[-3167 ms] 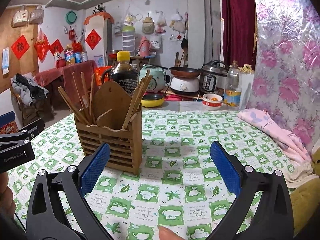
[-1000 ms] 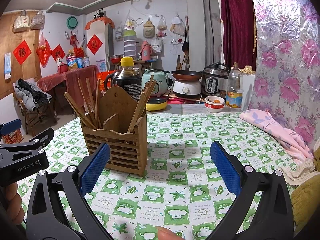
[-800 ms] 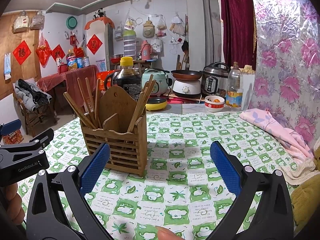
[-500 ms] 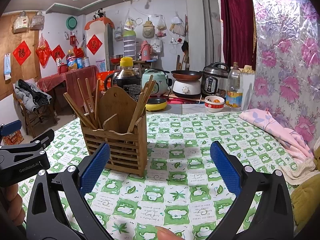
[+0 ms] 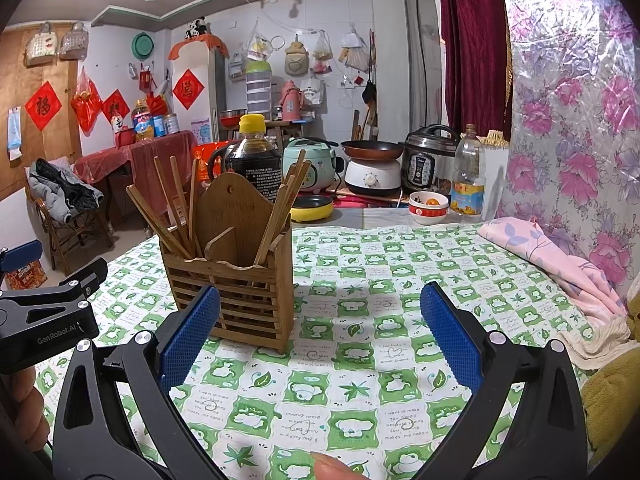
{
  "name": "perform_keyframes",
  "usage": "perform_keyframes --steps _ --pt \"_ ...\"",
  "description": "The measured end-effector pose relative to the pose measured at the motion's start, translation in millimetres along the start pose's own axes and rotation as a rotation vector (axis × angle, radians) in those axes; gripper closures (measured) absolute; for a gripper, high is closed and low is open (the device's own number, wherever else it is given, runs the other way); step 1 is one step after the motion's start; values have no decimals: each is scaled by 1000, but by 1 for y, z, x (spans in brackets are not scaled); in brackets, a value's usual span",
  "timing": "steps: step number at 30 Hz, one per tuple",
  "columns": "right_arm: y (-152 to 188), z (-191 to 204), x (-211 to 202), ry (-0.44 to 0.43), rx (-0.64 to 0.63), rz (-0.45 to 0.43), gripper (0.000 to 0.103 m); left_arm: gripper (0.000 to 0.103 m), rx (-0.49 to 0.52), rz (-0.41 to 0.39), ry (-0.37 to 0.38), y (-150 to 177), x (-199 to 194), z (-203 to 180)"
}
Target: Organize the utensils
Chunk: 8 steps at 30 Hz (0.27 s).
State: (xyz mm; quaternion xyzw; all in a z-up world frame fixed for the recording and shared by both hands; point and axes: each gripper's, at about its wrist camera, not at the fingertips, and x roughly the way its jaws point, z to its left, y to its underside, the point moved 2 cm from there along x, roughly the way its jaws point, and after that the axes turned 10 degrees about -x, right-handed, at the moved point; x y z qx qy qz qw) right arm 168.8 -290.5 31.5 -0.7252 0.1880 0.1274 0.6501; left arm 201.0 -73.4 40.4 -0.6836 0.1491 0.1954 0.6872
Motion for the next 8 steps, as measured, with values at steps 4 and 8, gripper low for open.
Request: perform_keyframes --steps 4,8 --pt "0 0 0 1 1 -1 6 6 -6 4 -4 1 -1 2" --pt "1 -1 0 0 3 -1 6 6 -3 2 -7 1 -1 2"
